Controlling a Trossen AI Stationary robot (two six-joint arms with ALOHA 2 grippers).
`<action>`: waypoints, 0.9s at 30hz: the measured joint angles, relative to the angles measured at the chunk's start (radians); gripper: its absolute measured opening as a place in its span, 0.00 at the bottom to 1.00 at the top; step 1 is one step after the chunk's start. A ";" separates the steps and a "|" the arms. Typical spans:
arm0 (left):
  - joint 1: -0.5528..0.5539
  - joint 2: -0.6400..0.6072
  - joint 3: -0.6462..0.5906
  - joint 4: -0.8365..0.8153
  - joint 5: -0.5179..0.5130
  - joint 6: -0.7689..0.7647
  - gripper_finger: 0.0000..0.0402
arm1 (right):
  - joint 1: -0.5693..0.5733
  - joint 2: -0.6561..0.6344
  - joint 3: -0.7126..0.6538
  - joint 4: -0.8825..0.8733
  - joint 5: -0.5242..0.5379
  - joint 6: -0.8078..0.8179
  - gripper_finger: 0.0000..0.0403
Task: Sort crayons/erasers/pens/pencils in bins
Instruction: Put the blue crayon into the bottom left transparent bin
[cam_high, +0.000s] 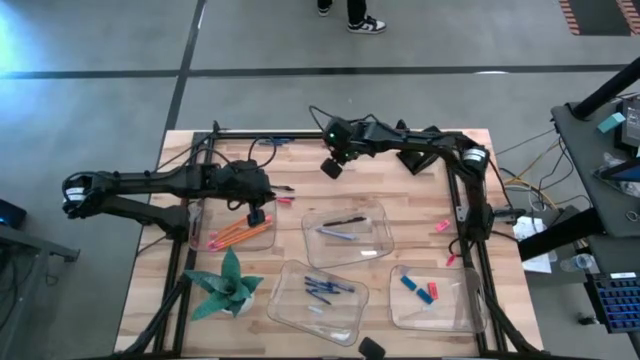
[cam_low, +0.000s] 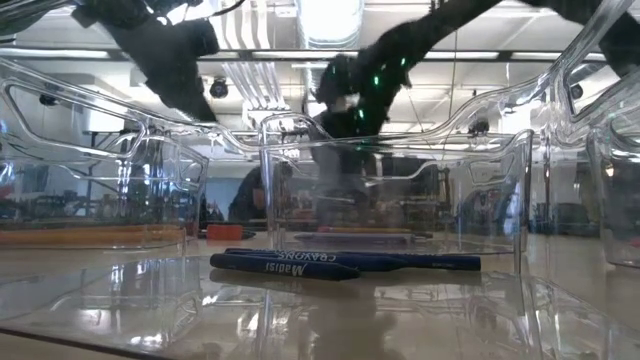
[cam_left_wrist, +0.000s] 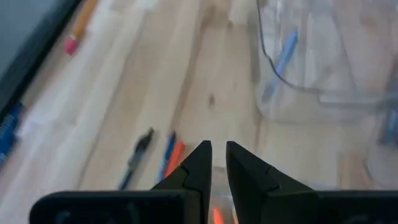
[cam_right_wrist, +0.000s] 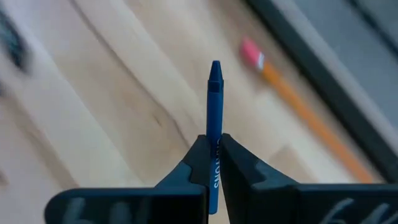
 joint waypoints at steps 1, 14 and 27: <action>0.000 0.000 0.000 0.019 -0.008 0.000 0.09 | 0.009 -0.013 0.000 0.026 0.002 -0.015 0.02; 0.000 0.000 -0.076 0.358 -0.023 0.058 0.09 | 0.215 -0.102 -0.001 0.155 0.000 -0.087 0.04; 0.000 0.000 -0.157 0.516 -0.024 -0.001 0.09 | 0.466 -0.194 -0.022 0.196 0.096 -0.048 0.04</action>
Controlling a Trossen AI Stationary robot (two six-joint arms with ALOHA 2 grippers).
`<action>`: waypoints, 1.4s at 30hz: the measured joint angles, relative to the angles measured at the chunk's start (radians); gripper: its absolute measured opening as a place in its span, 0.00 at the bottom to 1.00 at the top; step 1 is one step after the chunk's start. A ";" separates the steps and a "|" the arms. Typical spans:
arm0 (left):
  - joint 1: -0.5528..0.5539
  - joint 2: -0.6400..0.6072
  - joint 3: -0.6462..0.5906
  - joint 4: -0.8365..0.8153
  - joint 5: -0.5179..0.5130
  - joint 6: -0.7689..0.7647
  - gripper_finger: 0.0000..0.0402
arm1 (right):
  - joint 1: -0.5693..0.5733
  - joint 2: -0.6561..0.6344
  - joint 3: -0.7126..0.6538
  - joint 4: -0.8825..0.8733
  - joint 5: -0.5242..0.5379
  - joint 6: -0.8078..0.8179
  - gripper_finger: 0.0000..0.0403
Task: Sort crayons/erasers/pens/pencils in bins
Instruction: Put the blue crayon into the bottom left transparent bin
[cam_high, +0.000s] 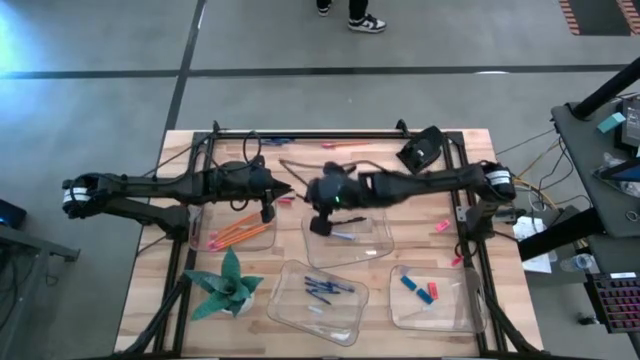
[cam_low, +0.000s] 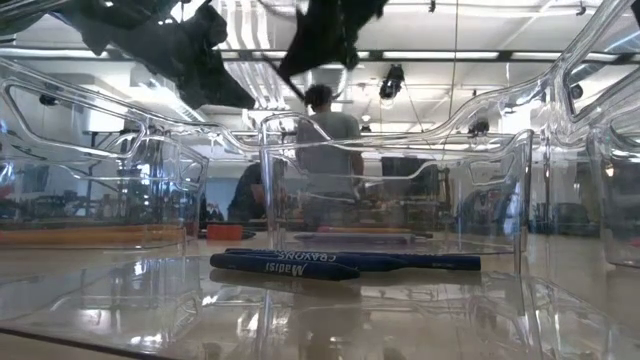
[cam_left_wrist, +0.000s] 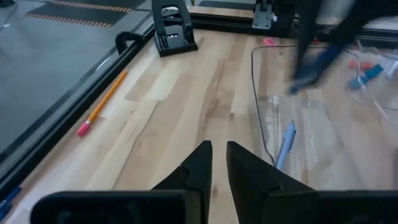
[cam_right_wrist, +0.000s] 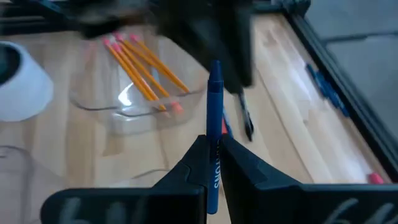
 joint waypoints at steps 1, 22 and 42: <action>0.000 0.000 0.000 0.000 0.000 -0.002 0.09 | 0.025 -0.005 -0.006 0.007 0.029 0.004 0.04; 0.000 0.002 -0.026 -0.001 -0.026 -0.169 0.09 | 0.482 -0.035 -0.233 0.356 0.069 0.380 0.04; 0.000 0.000 -0.037 0.000 -0.022 -0.261 0.09 | 0.538 -0.034 -0.530 0.561 0.077 0.675 0.04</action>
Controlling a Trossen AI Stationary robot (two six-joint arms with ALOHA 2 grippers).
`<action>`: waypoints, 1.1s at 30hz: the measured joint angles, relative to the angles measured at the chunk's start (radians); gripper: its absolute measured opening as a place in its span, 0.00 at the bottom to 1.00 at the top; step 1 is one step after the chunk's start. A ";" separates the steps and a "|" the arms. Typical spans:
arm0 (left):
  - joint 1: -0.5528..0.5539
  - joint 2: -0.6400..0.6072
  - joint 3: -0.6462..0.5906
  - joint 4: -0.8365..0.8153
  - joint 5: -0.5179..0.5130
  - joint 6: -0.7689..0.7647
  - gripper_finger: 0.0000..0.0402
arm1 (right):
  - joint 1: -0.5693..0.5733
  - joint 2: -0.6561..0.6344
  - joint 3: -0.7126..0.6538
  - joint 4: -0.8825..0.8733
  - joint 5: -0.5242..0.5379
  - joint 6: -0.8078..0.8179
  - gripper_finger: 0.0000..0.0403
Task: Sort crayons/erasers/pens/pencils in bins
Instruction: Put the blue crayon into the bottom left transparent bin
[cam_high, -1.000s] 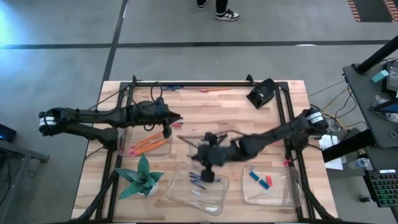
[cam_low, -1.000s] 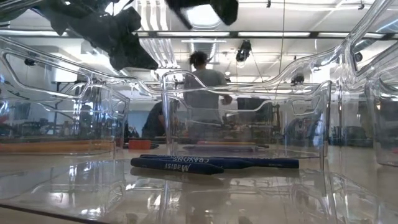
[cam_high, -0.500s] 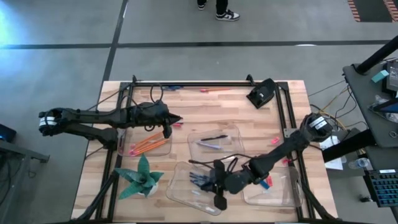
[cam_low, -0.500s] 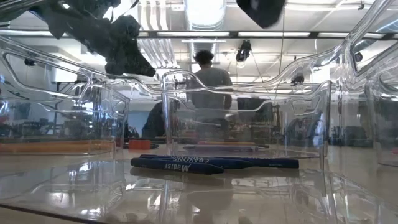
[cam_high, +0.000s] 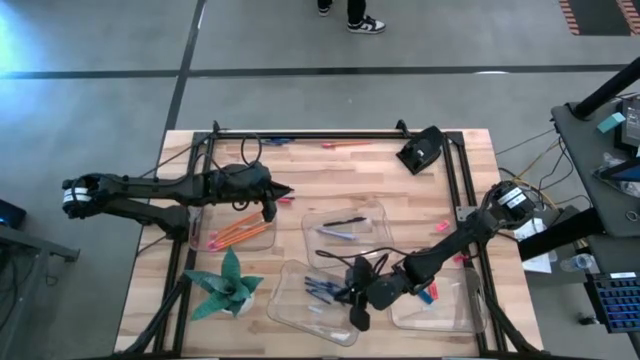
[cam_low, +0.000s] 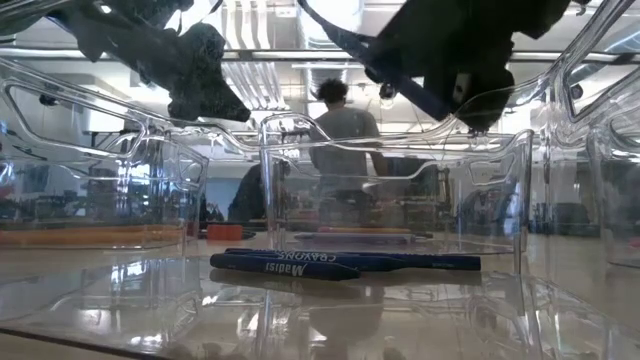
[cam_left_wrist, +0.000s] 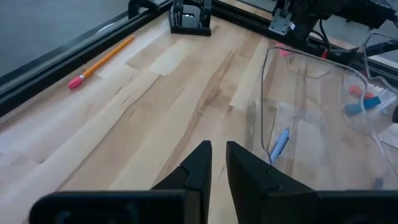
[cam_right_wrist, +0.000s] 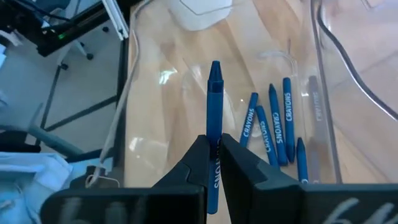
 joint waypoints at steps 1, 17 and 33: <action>0.000 0.000 0.000 0.000 0.000 0.000 0.09 | 0.000 0.000 -0.003 0.000 -0.001 0.000 0.04; 0.000 0.000 -0.002 0.000 0.001 0.008 0.09 | -0.007 0.049 -0.012 0.052 -0.039 -0.083 0.04; 0.000 -0.001 -0.003 -0.026 0.003 0.033 0.09 | -0.029 0.186 0.234 -0.201 -0.107 -0.097 0.04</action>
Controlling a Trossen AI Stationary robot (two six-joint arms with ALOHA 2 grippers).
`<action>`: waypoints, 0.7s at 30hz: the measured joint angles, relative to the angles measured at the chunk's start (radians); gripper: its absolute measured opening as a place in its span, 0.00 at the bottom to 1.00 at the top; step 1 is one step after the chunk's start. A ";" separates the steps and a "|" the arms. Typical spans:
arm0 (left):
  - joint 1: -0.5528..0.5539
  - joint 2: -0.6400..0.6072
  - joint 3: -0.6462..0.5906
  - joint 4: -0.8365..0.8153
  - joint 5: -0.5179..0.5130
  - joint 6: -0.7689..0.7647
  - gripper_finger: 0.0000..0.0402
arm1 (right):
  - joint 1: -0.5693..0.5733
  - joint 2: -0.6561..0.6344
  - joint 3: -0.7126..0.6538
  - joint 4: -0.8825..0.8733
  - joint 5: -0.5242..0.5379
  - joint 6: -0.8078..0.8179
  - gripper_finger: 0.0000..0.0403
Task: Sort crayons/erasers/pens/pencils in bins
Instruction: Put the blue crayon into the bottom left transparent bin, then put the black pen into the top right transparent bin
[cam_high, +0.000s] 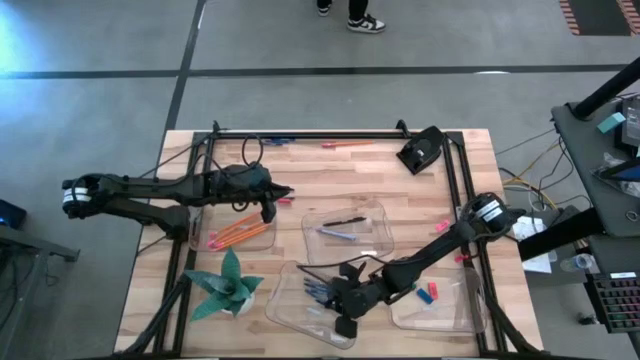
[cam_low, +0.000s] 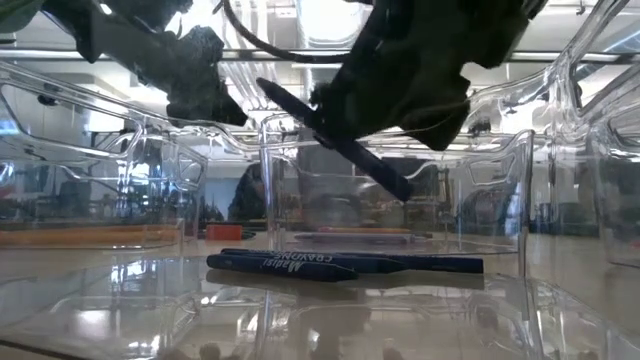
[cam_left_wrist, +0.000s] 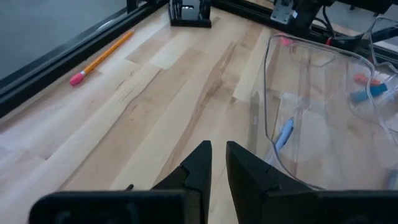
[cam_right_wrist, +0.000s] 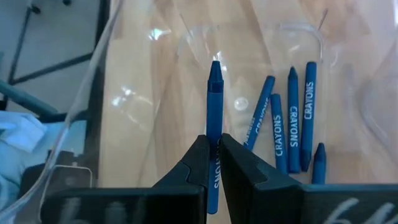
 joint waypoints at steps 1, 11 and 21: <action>0.000 0.000 0.000 -0.001 0.000 0.000 0.09 | 0.000 0.010 0.014 -0.007 -0.005 0.000 0.04; 0.000 0.000 -0.003 -0.014 0.005 0.001 0.09 | -0.016 0.057 0.096 -0.078 -0.033 -0.001 0.05; 0.000 0.000 -0.003 -0.028 0.008 0.024 0.09 | -0.026 0.057 0.096 -0.105 -0.032 -0.002 0.21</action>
